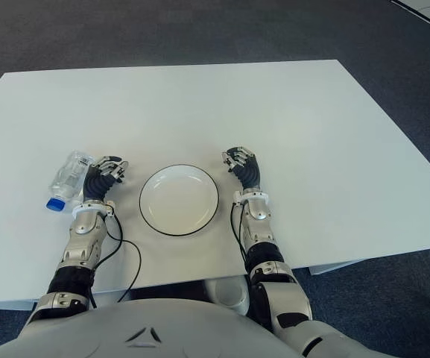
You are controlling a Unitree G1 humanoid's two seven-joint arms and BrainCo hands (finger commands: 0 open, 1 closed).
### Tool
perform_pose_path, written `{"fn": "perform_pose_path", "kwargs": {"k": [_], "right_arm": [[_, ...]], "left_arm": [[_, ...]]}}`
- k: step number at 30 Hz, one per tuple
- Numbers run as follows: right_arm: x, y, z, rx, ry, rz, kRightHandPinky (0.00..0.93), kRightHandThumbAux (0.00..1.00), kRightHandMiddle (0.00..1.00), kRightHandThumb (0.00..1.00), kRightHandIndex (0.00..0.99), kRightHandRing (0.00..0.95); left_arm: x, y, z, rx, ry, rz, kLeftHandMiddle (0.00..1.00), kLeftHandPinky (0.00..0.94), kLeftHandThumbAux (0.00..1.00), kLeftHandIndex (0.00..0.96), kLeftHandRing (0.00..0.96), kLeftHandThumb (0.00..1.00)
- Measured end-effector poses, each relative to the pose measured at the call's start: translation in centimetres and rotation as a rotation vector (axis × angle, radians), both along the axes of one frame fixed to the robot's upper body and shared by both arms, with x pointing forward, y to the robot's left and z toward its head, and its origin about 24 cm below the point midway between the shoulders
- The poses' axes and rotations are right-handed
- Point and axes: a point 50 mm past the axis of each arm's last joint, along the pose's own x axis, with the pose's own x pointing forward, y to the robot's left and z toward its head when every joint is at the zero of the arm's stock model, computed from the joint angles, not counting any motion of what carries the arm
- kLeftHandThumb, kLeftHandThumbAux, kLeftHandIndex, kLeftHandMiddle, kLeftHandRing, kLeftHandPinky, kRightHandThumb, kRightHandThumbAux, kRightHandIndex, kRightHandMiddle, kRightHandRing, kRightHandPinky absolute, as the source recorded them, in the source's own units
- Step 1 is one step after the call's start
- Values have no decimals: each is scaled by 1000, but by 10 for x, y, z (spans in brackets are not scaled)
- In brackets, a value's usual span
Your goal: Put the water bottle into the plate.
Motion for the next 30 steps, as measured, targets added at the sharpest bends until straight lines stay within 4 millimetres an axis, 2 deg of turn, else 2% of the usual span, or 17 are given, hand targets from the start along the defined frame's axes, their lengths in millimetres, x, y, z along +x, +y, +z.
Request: {"fn": "perform_pose_path", "kwargs": {"k": [11, 17, 21, 30], "right_arm": [[0, 0, 0, 1, 5, -6, 764, 727, 784, 703, 438, 767], [0, 1, 1, 1, 3, -5, 763, 727, 781, 702, 438, 766], [0, 0, 1, 0, 3, -6, 761, 727, 779, 702, 438, 763], [1, 0, 0, -1, 7, -6, 764, 728, 781, 702, 438, 764]], "left_arm": [[0, 0, 0, 16, -6, -8, 662, 640, 715, 434, 650, 707], [-6, -5, 3, 103, -17, -12, 677, 669, 716, 435, 672, 707], [-10, -8, 4, 204, -26, -4, 691, 687, 718, 434, 690, 707], [-19, -20, 26, 527, -104, 49, 722, 740, 720, 431, 734, 708]]}}
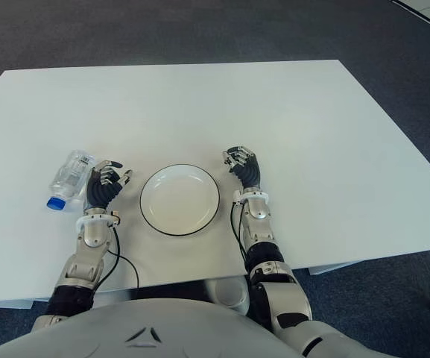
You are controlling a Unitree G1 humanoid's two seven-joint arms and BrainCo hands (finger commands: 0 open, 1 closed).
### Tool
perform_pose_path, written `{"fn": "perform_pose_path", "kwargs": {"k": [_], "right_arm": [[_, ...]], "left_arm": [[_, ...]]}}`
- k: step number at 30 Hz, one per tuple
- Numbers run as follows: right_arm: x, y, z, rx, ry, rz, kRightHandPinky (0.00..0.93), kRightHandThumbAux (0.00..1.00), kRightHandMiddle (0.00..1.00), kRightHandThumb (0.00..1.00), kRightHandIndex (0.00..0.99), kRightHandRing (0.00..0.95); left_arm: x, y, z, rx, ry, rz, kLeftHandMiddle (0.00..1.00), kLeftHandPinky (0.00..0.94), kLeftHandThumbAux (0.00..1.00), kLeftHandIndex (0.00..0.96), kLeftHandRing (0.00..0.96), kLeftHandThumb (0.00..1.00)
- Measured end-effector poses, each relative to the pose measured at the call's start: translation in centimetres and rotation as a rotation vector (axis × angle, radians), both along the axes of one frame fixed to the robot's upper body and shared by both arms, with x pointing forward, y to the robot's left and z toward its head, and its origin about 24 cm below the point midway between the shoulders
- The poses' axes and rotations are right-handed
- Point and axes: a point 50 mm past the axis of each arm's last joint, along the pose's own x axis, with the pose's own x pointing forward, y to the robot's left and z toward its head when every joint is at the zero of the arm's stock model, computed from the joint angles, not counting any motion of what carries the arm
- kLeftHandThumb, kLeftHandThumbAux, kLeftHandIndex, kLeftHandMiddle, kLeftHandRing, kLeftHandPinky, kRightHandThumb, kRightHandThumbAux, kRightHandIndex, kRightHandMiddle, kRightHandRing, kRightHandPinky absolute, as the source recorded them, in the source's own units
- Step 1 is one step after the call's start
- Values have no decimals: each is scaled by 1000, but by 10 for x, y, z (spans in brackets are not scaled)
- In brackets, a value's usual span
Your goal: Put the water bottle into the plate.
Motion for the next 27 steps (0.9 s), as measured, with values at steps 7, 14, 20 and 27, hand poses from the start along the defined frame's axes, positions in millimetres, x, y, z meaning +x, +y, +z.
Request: {"fn": "perform_pose_path", "kwargs": {"k": [7, 14, 20, 27], "right_arm": [[1, 1, 0, 3, 0, 4, 762, 728, 784, 703, 438, 767], [1, 1, 0, 2, 1, 0, 762, 727, 781, 702, 438, 766], [1, 1, 0, 0, 2, -1, 765, 727, 782, 702, 438, 764], [1, 1, 0, -2, 8, -2, 762, 727, 780, 701, 439, 762]], "left_arm": [[-4, 2, 0, 269, -57, 105, 731, 693, 719, 432, 730, 710], [-6, 2, -1, 486, -148, 238, 676, 653, 718, 431, 682, 710], [-6, 1, 0, 553, -247, 337, 618, 575, 717, 432, 615, 710], [-4, -2, 4, 600, -444, 434, 166, 139, 801, 186, 146, 347]]}}
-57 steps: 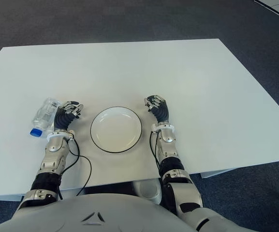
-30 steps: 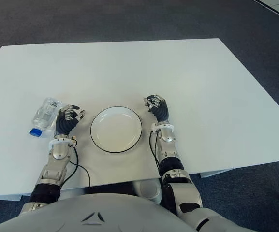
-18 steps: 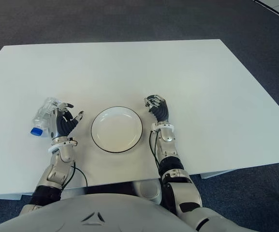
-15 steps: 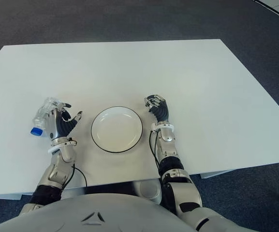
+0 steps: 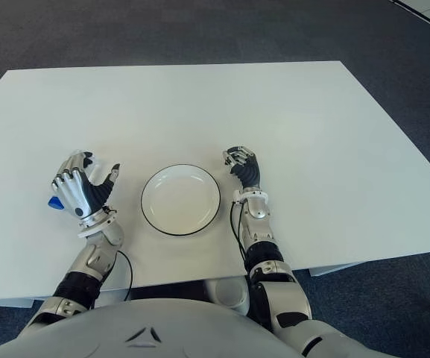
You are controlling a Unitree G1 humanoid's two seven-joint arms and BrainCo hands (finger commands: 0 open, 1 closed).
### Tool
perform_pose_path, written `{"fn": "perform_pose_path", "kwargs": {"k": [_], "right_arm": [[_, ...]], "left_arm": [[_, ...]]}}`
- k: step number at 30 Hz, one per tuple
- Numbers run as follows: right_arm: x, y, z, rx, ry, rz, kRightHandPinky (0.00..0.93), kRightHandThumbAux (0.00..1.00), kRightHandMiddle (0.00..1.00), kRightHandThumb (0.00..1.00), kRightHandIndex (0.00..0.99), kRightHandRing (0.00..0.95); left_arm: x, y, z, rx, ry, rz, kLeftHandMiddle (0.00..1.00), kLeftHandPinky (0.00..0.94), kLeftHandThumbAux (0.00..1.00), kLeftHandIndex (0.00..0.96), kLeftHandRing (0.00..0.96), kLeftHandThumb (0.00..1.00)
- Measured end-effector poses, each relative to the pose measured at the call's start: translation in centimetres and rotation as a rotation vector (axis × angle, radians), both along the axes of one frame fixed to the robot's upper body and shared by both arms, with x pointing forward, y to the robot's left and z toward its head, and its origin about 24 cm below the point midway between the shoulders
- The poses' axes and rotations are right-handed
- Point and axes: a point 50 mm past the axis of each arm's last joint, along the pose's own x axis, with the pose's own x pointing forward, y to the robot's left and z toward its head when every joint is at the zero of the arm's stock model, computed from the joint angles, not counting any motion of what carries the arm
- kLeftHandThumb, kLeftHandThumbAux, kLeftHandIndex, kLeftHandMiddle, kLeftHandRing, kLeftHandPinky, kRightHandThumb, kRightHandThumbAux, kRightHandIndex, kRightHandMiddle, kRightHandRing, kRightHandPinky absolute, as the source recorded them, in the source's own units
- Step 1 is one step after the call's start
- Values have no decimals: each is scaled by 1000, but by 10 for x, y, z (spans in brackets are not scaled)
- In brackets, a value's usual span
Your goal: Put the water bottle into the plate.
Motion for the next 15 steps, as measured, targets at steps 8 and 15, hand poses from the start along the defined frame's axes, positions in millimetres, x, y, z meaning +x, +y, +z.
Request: {"fn": "perform_pose_path", "kwargs": {"k": [8, 15], "right_arm": [[0, 1, 0, -3, 0, 5, 761, 727, 780, 701, 439, 762], [1, 2, 1, -5, 1, 9, 758, 727, 780, 701, 438, 763]], "left_arm": [[4, 0, 1, -15, -69, 108, 8, 7, 679, 10, 7, 197], [5, 5, -1, 5, 8, 256, 0, 0, 456, 0, 0, 299]]}}
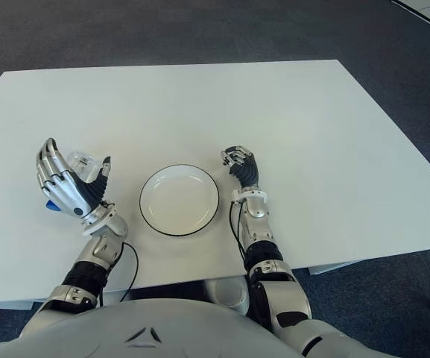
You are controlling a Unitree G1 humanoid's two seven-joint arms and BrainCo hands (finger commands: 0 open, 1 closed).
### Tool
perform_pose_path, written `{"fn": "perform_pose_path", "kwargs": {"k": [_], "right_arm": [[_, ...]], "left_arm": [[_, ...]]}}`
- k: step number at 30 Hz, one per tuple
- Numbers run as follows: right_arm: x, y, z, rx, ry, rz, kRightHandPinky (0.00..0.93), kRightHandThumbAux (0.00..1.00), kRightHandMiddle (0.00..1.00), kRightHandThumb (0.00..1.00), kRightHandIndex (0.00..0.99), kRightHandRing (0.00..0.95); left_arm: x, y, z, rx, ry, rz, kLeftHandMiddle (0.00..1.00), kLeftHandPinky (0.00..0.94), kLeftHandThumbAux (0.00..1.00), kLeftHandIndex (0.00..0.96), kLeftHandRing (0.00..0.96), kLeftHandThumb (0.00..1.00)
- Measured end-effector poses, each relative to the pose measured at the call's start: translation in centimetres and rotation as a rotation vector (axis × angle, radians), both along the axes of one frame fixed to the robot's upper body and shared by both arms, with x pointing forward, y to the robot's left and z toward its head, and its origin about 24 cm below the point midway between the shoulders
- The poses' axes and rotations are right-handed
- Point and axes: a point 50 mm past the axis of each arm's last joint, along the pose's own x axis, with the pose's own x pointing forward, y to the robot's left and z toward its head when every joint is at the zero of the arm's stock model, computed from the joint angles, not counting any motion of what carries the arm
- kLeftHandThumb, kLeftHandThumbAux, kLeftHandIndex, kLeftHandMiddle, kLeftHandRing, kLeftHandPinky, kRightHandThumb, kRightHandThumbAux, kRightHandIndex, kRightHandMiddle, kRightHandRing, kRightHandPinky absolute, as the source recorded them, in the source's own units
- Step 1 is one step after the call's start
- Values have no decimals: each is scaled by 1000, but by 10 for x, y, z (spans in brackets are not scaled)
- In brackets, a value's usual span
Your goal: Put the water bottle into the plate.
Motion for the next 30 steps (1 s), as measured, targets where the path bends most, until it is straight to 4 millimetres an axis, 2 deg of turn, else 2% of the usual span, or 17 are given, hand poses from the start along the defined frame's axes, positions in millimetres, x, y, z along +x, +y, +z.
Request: {"fn": "perform_pose_path", "kwargs": {"k": [6, 12, 20, 30], "right_arm": [[0, 0, 0, -1, 6, 1, 760, 727, 782, 701, 438, 765], [0, -1, -1, -3, 8, 0, 764, 728, 783, 701, 438, 765], [0, -1, -1, -2, 8, 0, 758, 728, 780, 701, 438, 763], [-1, -1, -1, 0, 7, 0, 770, 728, 785, 702, 438, 769]], "left_arm": [[1, 8, -4, 9, 158, 146, 0, 0, 325, 0, 0, 325], [0, 13, -8, -7, 320, 236, 0, 0, 265, 0, 0, 336], [-1, 20, -10, -40, 477, 282, 0, 0, 256, 0, 0, 315], [2, 33, -16, -81, 655, 267, 0, 0, 299, 0, 0, 290]]}}
